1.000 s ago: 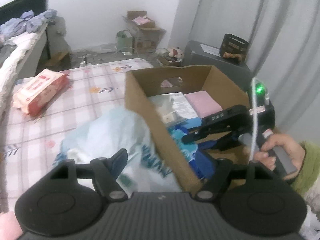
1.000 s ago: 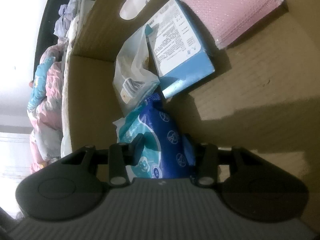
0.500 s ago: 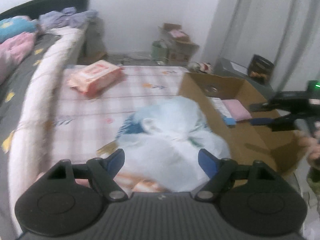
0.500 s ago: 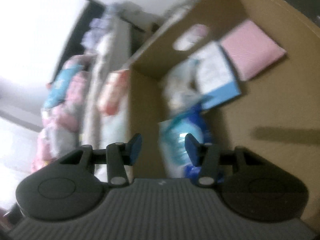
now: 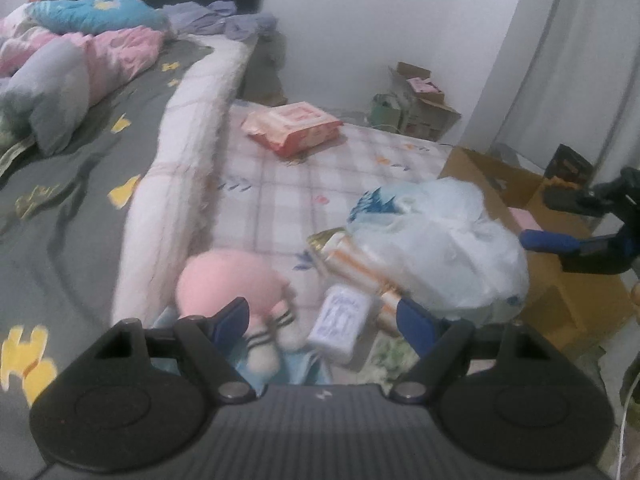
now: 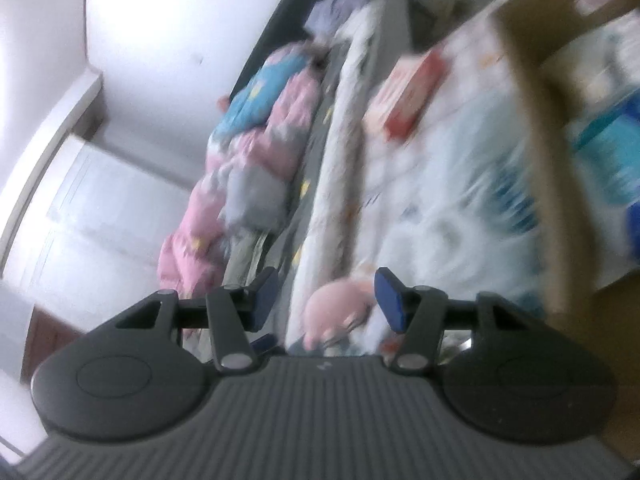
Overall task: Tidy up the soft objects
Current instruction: 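Move both tools back over the bed toward the pink pig plush, then grasp the pink pig plush with both grippers and lift it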
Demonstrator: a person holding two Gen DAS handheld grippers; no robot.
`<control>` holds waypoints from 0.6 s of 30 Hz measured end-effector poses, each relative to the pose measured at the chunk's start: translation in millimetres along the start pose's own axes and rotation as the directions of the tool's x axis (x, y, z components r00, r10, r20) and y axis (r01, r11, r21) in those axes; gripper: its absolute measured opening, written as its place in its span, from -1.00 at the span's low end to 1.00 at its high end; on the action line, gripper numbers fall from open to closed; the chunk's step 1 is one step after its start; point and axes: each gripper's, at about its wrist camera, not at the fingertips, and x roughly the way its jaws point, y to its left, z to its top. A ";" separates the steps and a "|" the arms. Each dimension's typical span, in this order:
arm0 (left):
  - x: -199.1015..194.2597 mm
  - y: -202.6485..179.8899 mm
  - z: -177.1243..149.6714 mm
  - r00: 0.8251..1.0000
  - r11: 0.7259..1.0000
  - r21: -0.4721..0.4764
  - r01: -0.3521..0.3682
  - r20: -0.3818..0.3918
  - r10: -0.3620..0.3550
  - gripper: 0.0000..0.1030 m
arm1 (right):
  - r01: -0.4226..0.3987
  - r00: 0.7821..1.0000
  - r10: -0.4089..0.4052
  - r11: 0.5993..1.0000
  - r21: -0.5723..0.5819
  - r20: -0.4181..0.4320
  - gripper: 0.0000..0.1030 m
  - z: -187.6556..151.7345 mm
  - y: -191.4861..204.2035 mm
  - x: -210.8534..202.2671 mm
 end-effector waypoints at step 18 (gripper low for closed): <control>34.7 37.3 -13.8 0.998 0.998 -0.025 -0.064 -0.024 0.063 0.53 | 0.100 0.943 -0.137 0.986 -0.132 -0.302 0.20 -27.3 52.9 176.8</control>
